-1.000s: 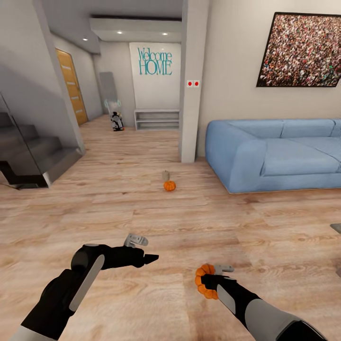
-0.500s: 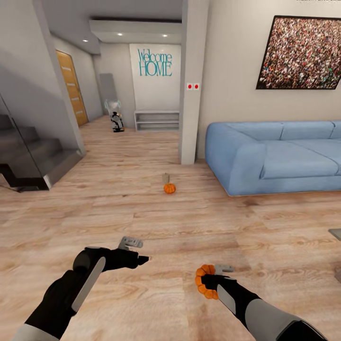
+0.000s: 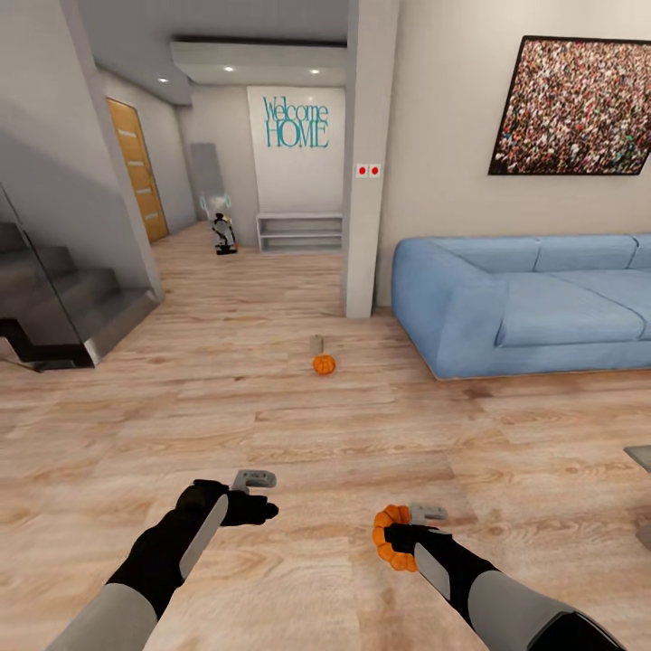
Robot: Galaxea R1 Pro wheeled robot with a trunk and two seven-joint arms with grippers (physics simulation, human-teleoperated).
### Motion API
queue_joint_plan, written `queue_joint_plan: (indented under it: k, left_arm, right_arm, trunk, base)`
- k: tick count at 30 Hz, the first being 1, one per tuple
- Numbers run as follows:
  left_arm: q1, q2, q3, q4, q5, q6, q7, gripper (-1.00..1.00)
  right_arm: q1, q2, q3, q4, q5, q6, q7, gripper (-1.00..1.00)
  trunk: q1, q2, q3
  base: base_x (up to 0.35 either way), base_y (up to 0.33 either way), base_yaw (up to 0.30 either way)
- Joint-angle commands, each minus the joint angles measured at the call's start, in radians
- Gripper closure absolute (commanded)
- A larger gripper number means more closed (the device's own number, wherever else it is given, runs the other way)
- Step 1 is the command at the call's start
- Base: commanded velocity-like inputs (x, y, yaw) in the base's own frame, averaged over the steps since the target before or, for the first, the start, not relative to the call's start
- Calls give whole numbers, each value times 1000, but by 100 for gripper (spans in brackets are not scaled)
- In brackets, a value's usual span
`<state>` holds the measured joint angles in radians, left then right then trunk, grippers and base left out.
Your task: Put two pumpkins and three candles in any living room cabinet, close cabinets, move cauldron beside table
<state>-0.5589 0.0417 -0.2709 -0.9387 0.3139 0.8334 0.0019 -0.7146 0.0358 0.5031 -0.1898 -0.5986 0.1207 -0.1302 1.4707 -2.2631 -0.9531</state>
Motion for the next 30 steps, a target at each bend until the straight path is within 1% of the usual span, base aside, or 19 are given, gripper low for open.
queue_joint_plan:
  k: [1,2,4,7,10,13,15,16,17,18,19,20,21,24,26,30]
  left_arm:
    - [-11,-3,-2,27,1,-10,1,-100]
    - [-32,-9,-2,76,1,-29,3,-100]
    - [-56,-13,-2,129,3,-45,4,-100]
    - [-74,-17,-2,165,4,-57,5,-100]
    - [-79,-18,-2,173,5,-60,6,-100]
    - [-81,-18,-2,175,5,-61,6,-100]
    - [-82,-19,-2,175,5,-62,7,-100]
    - [-82,-19,-2,174,5,-62,7,-100]
    - [-82,-19,-2,172,5,-62,7,-100]
    - [-82,-19,-2,172,5,-62,8,-100]
    - [-82,-19,-2,170,5,-62,8,-100]
    - [-82,-19,-2,170,5,-62,8,-100]
    - [-82,-19,-2,168,5,-62,8,-100]
    - [-82,-20,-1,165,5,-62,8,-100]
    - [-82,-25,-1,162,5,-62,9,-100]
    - [-82,-31,-2,157,5,-62,7,-100]
  right_arm:
    - [0,-1,8,-2,-8,5,-4,100]
    - [-1,-1,8,-2,-8,5,5,100]
    - [-1,-1,7,-2,-7,5,26,100]
    - [-2,-5,5,-3,-8,8,48,100]
    - [-3,-7,3,-3,-9,15,55,100]
    - [-4,-10,0,-12,-10,71,58,100]
    - [-4,-15,-23,-57,-9,146,58,100]
    - [-4,-22,-33,-73,-9,163,58,100]
    - [-3,-42,-56,-108,-10,195,59,100]
    - [-3,-55,-68,-125,-10,212,59,100]
    - [-2,-83,-94,-154,-11,252,59,100]
    - [-2,-95,-108,-166,-11,275,59,100]
    - [-1,-115,-133,-185,-10,316,59,100]
    - [-1,-136,-166,-208,-9,370,60,100]
    - [0,-142,-177,-216,-8,389,59,100]
    - [0,-147,-184,-222,-3,406,58,100]
  trunk:
    - [-4,7,2]
    - [-8,14,5]
    - [-16,28,12]
    - [-27,49,21]
    - [-39,70,30]
    - [-50,91,40]
    - [-58,105,46]
    - [-62,112,49]
    - [-65,119,52]
    - [-69,126,56]
    - [-73,133,59]
    - [-77,140,62]
    - [-81,147,65]
    - [-92,168,74]
    - [-100,182,81]
    - [-115,210,93]
  base:
    - [0,0,0]
    - [0,0,0]
    - [0,0,0]
    - [0,0,0]
    - [0,0,0]
    - [0,0,0]
    - [0,0,0]
    - [0,0,0]
    - [0,0,0]
    - [0,0,0]
    - [0,0,0]
    - [0,0,0]
    - [0,0,0]
    - [0,0,0]
    - [0,0,0]
    - [0,0,0]
